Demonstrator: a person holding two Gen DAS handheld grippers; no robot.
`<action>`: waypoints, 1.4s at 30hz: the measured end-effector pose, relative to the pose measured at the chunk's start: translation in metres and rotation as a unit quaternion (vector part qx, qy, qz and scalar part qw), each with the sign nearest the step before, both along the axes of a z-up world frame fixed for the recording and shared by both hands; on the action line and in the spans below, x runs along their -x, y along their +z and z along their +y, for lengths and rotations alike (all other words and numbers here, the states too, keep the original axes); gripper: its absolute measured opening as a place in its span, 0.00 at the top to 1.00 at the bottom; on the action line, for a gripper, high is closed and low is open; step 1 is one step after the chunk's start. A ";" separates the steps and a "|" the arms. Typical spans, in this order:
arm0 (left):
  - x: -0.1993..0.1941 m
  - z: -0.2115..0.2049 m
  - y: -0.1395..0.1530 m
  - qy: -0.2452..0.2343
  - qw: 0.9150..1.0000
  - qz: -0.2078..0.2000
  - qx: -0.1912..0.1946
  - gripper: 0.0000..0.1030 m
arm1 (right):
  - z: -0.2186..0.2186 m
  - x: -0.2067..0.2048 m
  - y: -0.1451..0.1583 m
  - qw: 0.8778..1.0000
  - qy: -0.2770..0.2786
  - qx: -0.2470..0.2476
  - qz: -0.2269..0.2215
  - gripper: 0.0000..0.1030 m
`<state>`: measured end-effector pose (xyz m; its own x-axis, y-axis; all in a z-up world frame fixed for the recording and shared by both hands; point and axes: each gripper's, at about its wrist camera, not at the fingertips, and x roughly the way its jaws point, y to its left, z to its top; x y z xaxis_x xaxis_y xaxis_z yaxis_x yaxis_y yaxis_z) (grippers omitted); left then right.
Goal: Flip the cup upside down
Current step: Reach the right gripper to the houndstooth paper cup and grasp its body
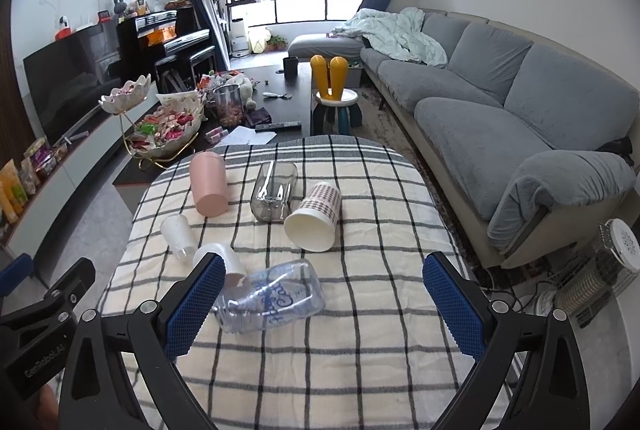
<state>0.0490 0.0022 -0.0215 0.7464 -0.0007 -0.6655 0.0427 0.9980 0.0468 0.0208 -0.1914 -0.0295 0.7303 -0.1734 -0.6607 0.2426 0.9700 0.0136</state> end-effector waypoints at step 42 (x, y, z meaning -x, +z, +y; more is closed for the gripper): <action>-0.187 -0.021 -0.078 0.004 0.998 0.070 -0.003 0.00 | -0.042 -0.223 -0.153 0.965 -0.049 -0.097 0.238 0.20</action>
<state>0.2359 -0.0187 -0.0991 0.6468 0.0095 -0.7626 0.0406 0.9981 0.0469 0.2438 -0.2332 -0.1825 0.3226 -0.0664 -0.9442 0.3567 0.9325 0.0563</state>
